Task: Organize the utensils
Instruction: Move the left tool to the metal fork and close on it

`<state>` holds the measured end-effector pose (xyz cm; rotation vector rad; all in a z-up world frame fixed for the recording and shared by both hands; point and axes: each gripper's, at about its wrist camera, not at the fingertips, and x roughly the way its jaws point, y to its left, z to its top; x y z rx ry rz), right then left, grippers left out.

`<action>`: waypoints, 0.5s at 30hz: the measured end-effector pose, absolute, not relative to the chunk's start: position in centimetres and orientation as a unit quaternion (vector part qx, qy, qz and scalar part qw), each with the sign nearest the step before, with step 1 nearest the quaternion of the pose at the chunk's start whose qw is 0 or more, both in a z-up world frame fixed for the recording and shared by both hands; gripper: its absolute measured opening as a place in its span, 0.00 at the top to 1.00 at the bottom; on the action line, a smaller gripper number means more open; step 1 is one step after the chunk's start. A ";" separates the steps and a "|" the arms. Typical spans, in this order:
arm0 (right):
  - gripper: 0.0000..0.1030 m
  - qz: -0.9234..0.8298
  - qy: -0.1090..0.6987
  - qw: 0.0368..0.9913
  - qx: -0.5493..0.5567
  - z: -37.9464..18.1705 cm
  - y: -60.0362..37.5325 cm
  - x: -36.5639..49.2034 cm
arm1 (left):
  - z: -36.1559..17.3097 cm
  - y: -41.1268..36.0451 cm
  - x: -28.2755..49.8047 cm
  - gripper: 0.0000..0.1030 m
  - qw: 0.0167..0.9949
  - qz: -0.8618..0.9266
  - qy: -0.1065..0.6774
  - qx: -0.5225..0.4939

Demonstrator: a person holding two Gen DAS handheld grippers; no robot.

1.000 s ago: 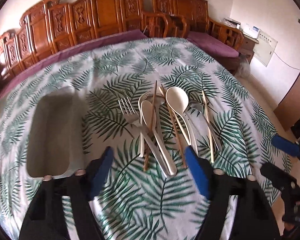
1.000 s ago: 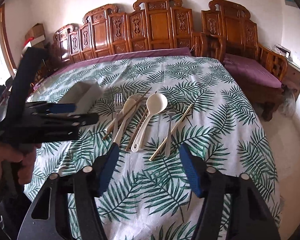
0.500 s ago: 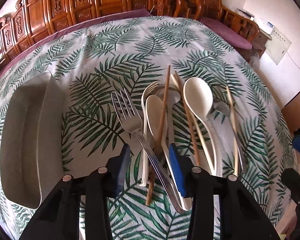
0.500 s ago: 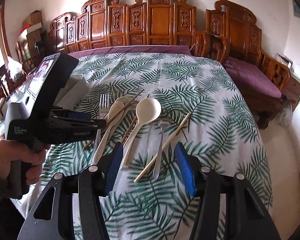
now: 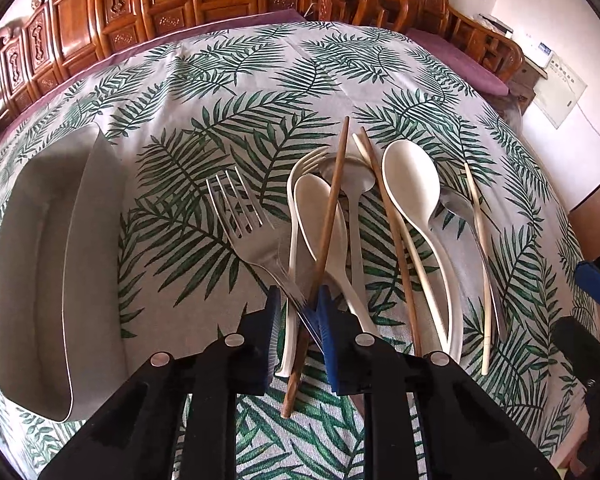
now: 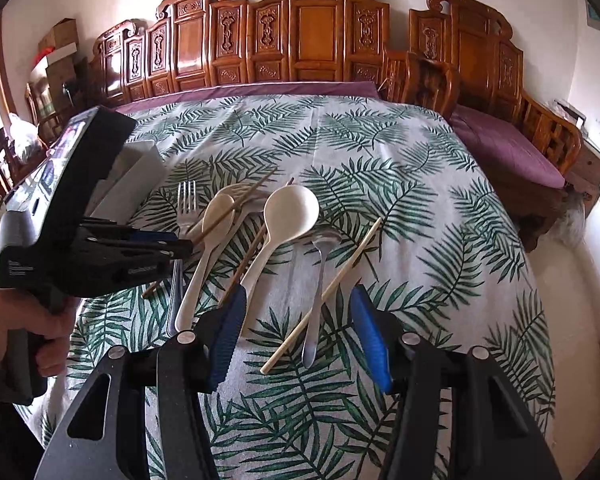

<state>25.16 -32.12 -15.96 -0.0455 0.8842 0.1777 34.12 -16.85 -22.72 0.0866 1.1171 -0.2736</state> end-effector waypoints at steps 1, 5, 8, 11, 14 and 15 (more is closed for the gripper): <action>0.45 0.086 0.427 0.900 -0.024 -16.0 -32.0 25.1 | -22.6 -16.8 34.1 0.83 0.840 -0.130 0.526 0.041; 0.45 0.090 0.425 0.900 -0.031 -16.0 -31.3 25.1 | -22.4 -16.2 34.3 0.83 0.841 -0.130 0.525 0.034; 0.45 0.093 0.425 0.900 -0.030 -16.1 -30.9 25.0 | -22.0 -16.0 34.5 0.83 0.846 -0.126 0.517 0.032; 0.45 0.094 0.427 0.899 -0.028 -16.3 -30.7 25.1 | -22.3 -15.9 35.0 0.83 0.840 -0.127 0.527 0.028; 0.45 0.095 0.428 0.898 -0.028 -16.4 -30.6 25.0 | -22.6 -15.8 35.4 0.82 0.836 -0.129 0.532 0.020; 0.45 0.095 0.429 0.898 -0.029 -16.4 -30.6 25.1 | -22.7 -15.8 35.6 0.82 0.833 -0.129 0.538 0.012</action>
